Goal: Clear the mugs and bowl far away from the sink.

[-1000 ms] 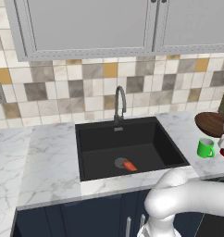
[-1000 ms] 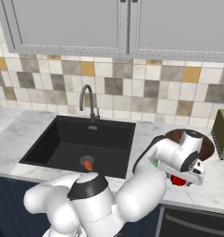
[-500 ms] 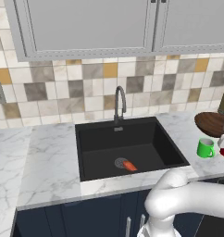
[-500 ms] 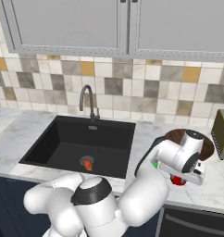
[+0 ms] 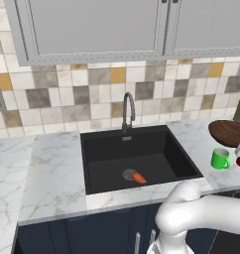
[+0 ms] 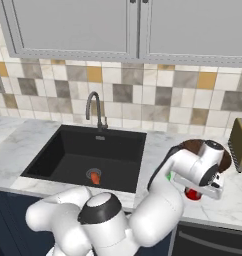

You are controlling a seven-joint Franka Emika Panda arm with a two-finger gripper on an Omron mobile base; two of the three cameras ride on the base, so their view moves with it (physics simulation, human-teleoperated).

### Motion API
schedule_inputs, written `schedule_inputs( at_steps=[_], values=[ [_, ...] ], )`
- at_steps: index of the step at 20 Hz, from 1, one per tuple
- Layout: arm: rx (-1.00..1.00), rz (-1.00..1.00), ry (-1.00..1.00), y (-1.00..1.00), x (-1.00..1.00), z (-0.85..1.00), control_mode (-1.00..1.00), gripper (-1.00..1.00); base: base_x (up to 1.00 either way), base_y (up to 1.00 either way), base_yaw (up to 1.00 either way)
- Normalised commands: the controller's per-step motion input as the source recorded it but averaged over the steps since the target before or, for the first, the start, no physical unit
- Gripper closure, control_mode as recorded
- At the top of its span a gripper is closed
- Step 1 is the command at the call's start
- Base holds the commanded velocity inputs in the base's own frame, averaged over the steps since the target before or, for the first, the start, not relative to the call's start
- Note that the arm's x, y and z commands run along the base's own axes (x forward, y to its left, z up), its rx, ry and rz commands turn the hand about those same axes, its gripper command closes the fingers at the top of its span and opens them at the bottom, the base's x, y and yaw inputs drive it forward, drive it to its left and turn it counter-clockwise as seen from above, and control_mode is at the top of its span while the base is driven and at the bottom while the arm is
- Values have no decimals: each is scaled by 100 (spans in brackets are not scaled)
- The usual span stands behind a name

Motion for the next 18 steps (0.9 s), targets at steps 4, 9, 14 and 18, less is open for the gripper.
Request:
schedule_inputs(
  at_steps=[4,9,14,18],
  values=[
    [-9,0,7,41,-44,54,-100,100,0,0,0],
    [-13,0,13,63,-10,12,-100,100,0,0,0],
    [-3,0,-2,52,-36,60,-100,100,0,0,0],
    [0,0,-7,26,-50,87,-100,100,0,0,0]
  ],
)
